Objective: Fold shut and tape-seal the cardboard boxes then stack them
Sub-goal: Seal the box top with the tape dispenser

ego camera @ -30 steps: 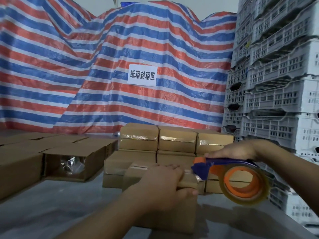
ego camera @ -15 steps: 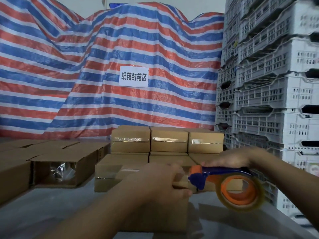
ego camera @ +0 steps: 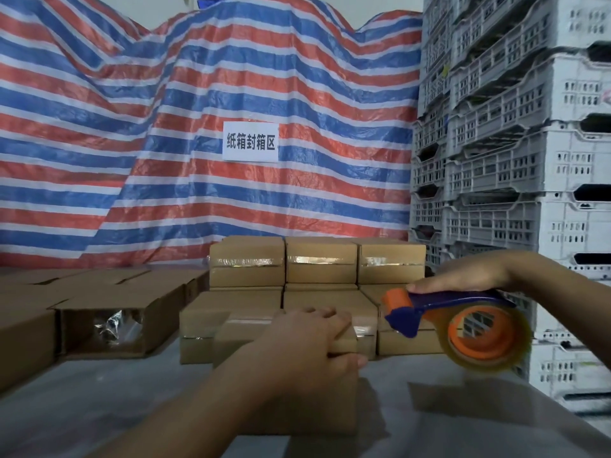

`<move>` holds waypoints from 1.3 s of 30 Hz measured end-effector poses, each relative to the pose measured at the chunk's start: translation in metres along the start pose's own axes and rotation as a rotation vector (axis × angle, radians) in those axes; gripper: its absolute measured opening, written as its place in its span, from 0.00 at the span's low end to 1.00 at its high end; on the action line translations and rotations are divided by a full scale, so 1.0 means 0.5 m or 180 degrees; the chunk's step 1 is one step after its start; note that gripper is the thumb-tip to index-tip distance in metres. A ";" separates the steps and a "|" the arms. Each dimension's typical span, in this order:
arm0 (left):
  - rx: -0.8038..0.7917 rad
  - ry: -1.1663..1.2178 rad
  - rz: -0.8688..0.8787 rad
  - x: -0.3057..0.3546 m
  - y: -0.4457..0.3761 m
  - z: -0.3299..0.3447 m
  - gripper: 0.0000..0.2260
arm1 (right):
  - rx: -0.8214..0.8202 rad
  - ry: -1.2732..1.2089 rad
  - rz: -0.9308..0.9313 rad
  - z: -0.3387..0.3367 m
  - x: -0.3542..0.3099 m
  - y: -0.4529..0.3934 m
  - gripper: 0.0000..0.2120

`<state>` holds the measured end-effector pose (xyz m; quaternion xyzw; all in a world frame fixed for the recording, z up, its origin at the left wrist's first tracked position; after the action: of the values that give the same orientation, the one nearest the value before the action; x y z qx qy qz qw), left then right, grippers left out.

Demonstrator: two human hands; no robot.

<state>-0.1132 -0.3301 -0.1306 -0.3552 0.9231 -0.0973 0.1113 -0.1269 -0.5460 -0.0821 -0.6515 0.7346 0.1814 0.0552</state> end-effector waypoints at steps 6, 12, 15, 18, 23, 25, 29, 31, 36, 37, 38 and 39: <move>0.0117 -0.0004 0.0012 0.005 0.001 -0.002 0.32 | 0.0718 0.1375 0.0169 0.013 -0.104 -0.014 0.35; 0.0058 -0.0037 -0.0011 0.007 0.000 -0.001 0.33 | 0.1115 0.2539 0.0293 -0.009 -0.184 0.016 0.30; 0.0040 0.0017 -0.0036 0.002 0.003 -0.004 0.33 | 0.1144 0.3561 0.0352 0.021 -0.208 0.008 0.23; 0.0002 -0.0012 -0.0035 0.004 0.006 -0.001 0.34 | 0.1021 0.3455 0.0619 0.047 -0.142 0.000 0.21; 0.0004 0.0036 -0.0021 0.004 0.003 0.002 0.35 | 0.2015 0.2573 0.0437 0.047 -0.057 0.021 0.28; 0.0037 0.0040 0.0004 0.001 0.004 0.003 0.35 | 0.2294 0.2218 0.0454 0.074 -0.019 0.025 0.29; 0.0159 -0.0050 0.0085 0.007 0.003 -0.002 0.33 | 0.2298 0.1821 0.0761 0.137 0.046 0.026 0.29; 0.0182 -0.0053 0.0113 0.007 0.004 -0.002 0.32 | 0.2271 0.1712 0.0854 0.159 0.062 0.022 0.30; 0.0216 -0.0033 0.0138 0.007 0.001 -0.001 0.31 | 0.2237 0.1701 0.1001 0.145 0.051 0.033 0.34; 0.0212 -0.0035 0.0144 0.007 0.000 -0.001 0.31 | 0.2313 0.1591 0.0940 0.132 0.034 0.040 0.36; 0.0207 -0.0045 0.0144 0.007 -0.001 0.000 0.30 | 0.2502 0.1426 0.0765 0.114 0.010 0.048 0.39; 0.0204 -0.0062 0.0137 0.006 -0.002 0.000 0.30 | 0.2759 0.1209 0.0463 0.094 -0.023 0.060 0.42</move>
<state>-0.1147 -0.3329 -0.1310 -0.3323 0.9258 -0.1208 0.1336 -0.1621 -0.5167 -0.1164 -0.5370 0.7833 -0.2604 0.1737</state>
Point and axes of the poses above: each hand's wrist, its own y-axis away from the middle knuckle, its own z-axis out of the palm, x = y × z, the point moved 10 cm from there along -y, towards the middle knuckle, and after that the axes turned 1 degree about -y, right-handed, at the moved point
